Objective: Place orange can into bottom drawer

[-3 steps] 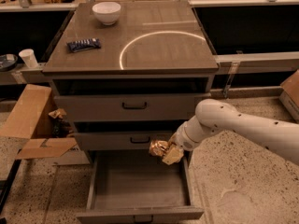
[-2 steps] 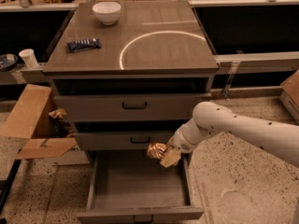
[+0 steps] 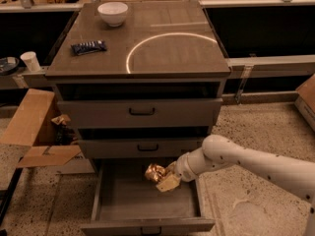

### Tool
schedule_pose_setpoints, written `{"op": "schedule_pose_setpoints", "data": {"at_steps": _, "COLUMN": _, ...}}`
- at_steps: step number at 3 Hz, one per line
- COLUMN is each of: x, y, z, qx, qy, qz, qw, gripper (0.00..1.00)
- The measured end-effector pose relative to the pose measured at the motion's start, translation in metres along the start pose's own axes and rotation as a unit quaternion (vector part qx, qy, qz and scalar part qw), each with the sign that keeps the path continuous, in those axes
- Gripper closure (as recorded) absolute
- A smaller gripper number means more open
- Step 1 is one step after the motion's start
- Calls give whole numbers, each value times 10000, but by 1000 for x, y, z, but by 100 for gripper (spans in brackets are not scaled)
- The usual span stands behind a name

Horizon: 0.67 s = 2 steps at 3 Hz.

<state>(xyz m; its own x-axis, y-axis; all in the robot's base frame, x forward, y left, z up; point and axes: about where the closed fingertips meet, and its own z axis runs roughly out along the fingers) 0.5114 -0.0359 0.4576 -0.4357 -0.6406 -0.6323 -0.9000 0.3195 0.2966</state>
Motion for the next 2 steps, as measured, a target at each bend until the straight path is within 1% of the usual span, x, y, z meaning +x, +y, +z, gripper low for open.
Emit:
{"op": "schedule_pose_setpoints", "data": {"at_steps": 1, "x": 32, "y": -1, "z": 60, "qx": -296, "qy": -371, "qz": 358, "qw": 9982, "gripper": 100}}
{"op": "schedule_pose_setpoints", "data": {"at_steps": 2, "x": 52, "y": -3, "z": 94, "qx": -462, "qy": -476, "qz": 570, "qw": 9962, "gripper": 100}}
